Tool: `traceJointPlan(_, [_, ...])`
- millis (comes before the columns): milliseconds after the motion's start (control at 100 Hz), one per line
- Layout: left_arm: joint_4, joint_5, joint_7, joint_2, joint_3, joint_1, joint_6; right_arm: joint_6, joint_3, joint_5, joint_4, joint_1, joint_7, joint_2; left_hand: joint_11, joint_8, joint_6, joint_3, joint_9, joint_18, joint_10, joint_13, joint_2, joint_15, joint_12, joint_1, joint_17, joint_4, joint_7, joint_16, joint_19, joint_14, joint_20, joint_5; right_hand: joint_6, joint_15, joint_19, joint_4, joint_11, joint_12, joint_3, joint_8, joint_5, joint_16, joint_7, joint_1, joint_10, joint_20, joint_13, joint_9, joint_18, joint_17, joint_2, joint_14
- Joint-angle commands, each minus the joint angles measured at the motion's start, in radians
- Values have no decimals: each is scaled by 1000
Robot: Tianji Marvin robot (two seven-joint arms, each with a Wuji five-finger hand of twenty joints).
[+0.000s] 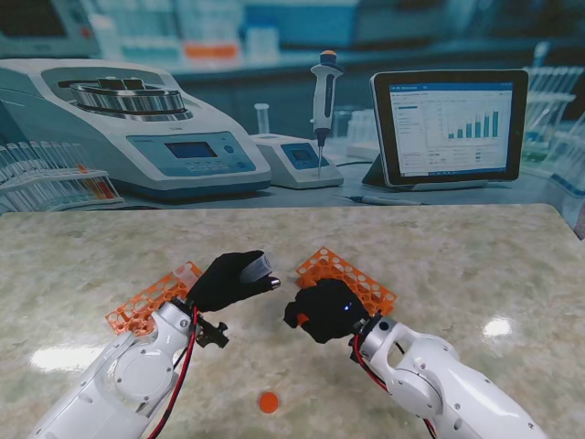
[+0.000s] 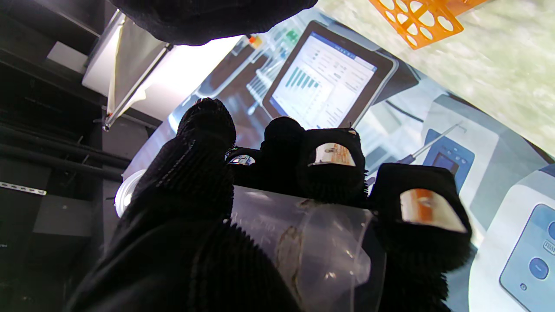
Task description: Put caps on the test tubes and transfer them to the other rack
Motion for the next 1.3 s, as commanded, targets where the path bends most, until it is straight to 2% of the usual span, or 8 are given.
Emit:
traceJointPlan(0, [-3, 0, -1, -1, 0, 2, 0, 5, 3, -4, -16, -9, -5, -1, 8, 54, 21, -3, 26, -60, -49, 50, 44, 1, 17, 29, 48, 19, 78, -6, 131, -45, -17, 29, 8, 28, 33, 44, 127, 25, 174, 21, 31, 1, 12, 149, -146, -17, 24, 133, 15, 4, 18, 5])
traceJointPlan(1290, [-2, -4, -8, 0, 9, -2, -1, 13, 127, 3, -108, -65, -56, -17, 8, 54, 21, -3, 26, -57, -49, 50, 44, 1, 17, 30, 48, 19, 78, -6, 127, -45, -18, 29, 10, 32, 37, 43, 130, 26, 177, 24, 35, 6, 14, 151, -146, -16, 27, 136, 16, 6, 19, 7])
